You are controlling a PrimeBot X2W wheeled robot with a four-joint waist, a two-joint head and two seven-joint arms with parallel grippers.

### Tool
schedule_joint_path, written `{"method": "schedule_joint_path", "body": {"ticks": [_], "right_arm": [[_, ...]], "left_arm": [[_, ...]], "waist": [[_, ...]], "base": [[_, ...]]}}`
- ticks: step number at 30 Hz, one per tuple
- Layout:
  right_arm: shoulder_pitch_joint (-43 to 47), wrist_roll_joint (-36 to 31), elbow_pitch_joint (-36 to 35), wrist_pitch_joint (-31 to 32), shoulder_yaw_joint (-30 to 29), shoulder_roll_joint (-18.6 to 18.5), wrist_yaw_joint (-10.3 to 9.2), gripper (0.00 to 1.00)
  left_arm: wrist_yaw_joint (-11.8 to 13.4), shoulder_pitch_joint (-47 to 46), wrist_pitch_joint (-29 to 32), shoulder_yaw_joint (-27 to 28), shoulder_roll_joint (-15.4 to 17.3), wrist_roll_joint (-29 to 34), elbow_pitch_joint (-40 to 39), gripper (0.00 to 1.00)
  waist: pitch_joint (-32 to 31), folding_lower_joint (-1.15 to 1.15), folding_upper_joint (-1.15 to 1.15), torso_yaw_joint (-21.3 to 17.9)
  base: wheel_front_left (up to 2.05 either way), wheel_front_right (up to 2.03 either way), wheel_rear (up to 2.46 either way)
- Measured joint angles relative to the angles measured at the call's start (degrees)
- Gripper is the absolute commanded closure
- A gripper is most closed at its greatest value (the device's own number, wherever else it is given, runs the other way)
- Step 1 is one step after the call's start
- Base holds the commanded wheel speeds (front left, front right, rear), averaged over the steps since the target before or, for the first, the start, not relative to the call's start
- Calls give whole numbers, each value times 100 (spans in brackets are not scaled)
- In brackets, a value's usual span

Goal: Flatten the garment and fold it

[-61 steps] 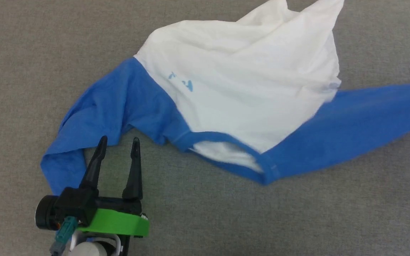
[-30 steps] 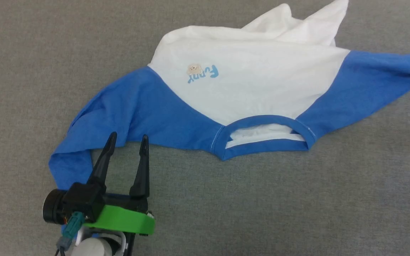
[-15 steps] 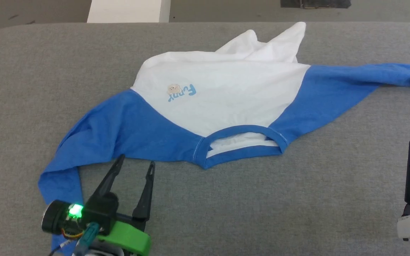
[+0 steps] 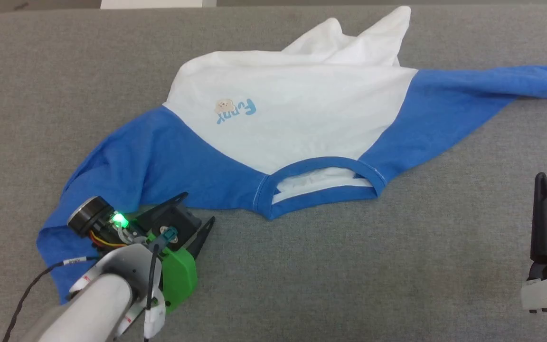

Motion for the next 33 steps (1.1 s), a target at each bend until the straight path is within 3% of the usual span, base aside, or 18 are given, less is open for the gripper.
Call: {"method": "schedule_joint_path", "body": {"ticks": [10, 11, 18, 25, 30, 33], "right_arm": [[-4, 0, -23, 52, 76, 0, 0, 0], [-4, 0, -23, 57, 92, 0, 0, 0], [-55, -69, -15, 152, 289, -1, 0, 0], [-309, -491, -202, 844, 923, -86, 0, 0], [-518, -297, -278, 1983, 1417, -996, 0, 0], [-649, 19, -282, 2794, 1707, -2035, 1, 0]], "left_arm": [[-213, -651, 24, -258, -225, -430, 888, 0], [-213, -737, 16, -312, -250, -514, 965, 100], [-202, -944, -426, -277, -422, -911, 1300, 100], [229, -288, -871, 25, -237, -1074, 733, 100], [536, 128, -1022, 248, -7, -1195, 321, 100], [627, 240, -1042, 282, 31, -1221, 107, 100]], "waist": [[286, 0, 0, -23], [306, 0, 0, -18], [239, 0, 0, 7], [51, 0, 0, 98], [45, 0, 0, 252], [93, 0, 0, 357]], "base": [[0, 0, 0], [0, 0, 0], [0, 0, 0], [0, 0, 0], [0, 0, 0], [0, 0, 0]]}}
